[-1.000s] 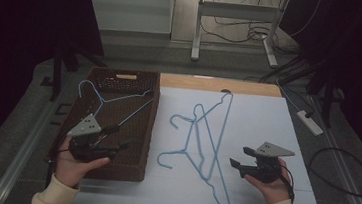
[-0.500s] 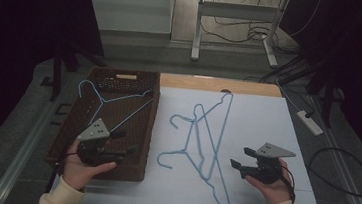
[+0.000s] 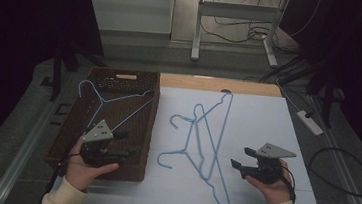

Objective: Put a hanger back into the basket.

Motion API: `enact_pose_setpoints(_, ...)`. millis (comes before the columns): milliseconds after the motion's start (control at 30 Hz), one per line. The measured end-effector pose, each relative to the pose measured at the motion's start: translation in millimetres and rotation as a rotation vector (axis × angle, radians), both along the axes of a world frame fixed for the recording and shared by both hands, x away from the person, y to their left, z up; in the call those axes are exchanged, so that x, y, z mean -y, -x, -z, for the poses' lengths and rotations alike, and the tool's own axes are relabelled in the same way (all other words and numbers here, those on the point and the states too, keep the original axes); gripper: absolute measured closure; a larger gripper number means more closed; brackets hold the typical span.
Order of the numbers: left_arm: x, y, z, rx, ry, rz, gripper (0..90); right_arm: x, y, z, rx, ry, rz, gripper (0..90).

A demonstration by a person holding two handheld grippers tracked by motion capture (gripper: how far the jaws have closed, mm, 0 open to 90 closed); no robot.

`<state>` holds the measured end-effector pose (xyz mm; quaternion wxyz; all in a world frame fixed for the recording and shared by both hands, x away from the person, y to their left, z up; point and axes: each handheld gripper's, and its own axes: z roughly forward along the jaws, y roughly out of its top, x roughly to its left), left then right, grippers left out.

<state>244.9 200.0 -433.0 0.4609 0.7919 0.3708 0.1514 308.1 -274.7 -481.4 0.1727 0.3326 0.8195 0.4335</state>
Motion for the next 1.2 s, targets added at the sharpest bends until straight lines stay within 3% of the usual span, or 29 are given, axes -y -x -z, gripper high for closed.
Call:
enact_pose_setpoints(267, 2.3, -0.5, 2.4, -0.009, -0.015, 0.014, 32.8, -1.5, -4.7, -1.1, 0.0, 0.011, 0.021, 31.4)
enact_pose_setpoints(367, 2.5, -0.6, 2.4, -0.012, -0.014, 0.017, 32.7, -7.1, -15.4, -0.7, -0.033, 0.032, 0.021, 32.2)
enact_pose_setpoints(500, 2.4, -0.4, 2.4, -0.014, -0.015, 0.021, 32.6, -17.3, -34.7, 0.1, -0.07, 0.067, 0.013, 40.3)
enact_pose_setpoints(700, 1.4, 0.6, 1.5, -0.011, -0.013, 0.021, 32.6, -38.1, -64.6, -3.3, -0.14, 0.102, 0.005, 65.5)
enact_pose_setpoints(833, 0.4, 1.7, 0.6, -0.008, -0.012, 0.019, 32.6, -55.2, -82.4, 2.0, -0.178, 0.156, 0.008, 82.0)
enact_pose_setpoints(1033, -0.1, 2.1, 0.3, -0.006, -0.013, 0.02, 32.6, -72.3, -102.5, 17.7, -0.216, 0.226, 0.012, 89.9)
enact_pose_setpoints(1200, 1.2, 1.9, 1.2, -0.01, -0.017, 0.023, 32.6, -73.1, -105.7, 23.5, -0.237, 0.236, 0.006, 90.0)
